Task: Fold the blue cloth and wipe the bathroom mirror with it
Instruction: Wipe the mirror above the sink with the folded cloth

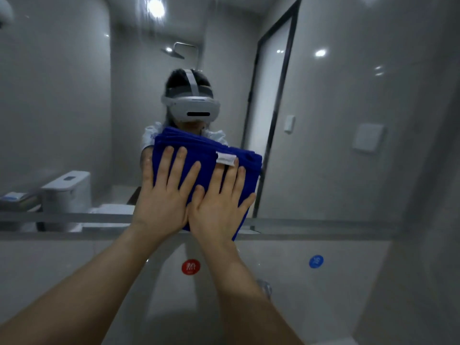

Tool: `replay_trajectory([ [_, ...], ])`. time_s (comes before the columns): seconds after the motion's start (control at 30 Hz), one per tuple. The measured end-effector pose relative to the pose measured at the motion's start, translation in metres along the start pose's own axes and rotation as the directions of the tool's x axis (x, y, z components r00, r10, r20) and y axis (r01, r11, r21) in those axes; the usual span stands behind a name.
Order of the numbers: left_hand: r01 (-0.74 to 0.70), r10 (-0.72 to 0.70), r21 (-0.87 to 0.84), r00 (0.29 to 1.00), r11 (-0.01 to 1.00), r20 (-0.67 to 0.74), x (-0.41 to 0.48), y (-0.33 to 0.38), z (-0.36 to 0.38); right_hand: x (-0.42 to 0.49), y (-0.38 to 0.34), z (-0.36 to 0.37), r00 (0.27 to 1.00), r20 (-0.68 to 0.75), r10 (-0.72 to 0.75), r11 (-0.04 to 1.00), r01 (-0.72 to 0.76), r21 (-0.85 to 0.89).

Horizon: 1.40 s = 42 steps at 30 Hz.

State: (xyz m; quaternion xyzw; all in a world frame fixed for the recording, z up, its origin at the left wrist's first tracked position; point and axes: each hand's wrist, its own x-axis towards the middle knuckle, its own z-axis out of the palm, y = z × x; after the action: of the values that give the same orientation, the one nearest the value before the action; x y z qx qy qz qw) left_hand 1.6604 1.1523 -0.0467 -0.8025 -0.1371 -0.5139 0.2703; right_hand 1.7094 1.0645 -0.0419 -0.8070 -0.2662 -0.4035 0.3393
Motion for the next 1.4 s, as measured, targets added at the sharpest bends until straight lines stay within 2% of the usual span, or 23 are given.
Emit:
replay_trajectory([
  [0.3, -0.023, 0.022, 0.017, 0.999, 1.0, 0.043, -0.022, 0.001, -0.001, -0.02, -0.002, -0.005, 0.988, 0.129, 0.085, 0.996, -0.086, 0.005],
  [0.43, -0.093, 0.09, 0.037, 0.994, 0.995, 0.06, -0.046, -0.005, 0.001, -0.046, 0.002, 0.004, 0.977, 0.196, 0.084, 0.996, -0.083, -0.015],
  [0.7, -0.157, 0.153, 0.078, 0.987, 0.985, 0.05, -0.04, -0.014, 0.0, -0.036, 0.004, 0.015, 0.984, 0.177, 0.035, 0.997, -0.047, 0.069],
  [0.77, -0.123, 0.119, 0.077, 0.991, 0.989, 0.058, -0.033, -0.018, -0.003, -0.026, 0.003, 0.007, 0.989, 0.147, -0.029, 0.992, 0.009, 0.129],
  [0.83, -0.026, 0.023, 0.079, 0.999, 0.997, 0.044, -0.02, -0.022, -0.007, -0.005, -0.007, -0.004, 0.97, 0.2, -0.14, 0.967, 0.09, 0.237],
  [0.93, 0.1, -0.101, 0.055, 0.995, 0.993, 0.018, 0.002, -0.038, -0.015, 0.031, -0.034, -0.027, 0.937, 0.237, -0.257, 0.957, 0.212, 0.199],
  [1.03, 0.132, -0.131, 0.023, 0.991, 0.991, -0.018, 0.025, -0.067, -0.026, 0.056, -0.067, -0.036, 0.935, 0.224, -0.275, 0.957, 0.244, 0.157],
  [1.17, 0.141, -0.141, -0.004, 0.989, 0.99, -0.035, 0.06, -0.112, -0.047, 0.087, -0.113, -0.042, 0.953, 0.136, -0.27, 0.96, 0.255, 0.113],
  [1.4, 0.167, -0.167, 0.053, 0.986, 0.985, -0.002, 0.117, -0.189, -0.085, 0.144, -0.194, -0.061, 0.951, 0.017, -0.308, 0.948, 0.306, 0.083],
])
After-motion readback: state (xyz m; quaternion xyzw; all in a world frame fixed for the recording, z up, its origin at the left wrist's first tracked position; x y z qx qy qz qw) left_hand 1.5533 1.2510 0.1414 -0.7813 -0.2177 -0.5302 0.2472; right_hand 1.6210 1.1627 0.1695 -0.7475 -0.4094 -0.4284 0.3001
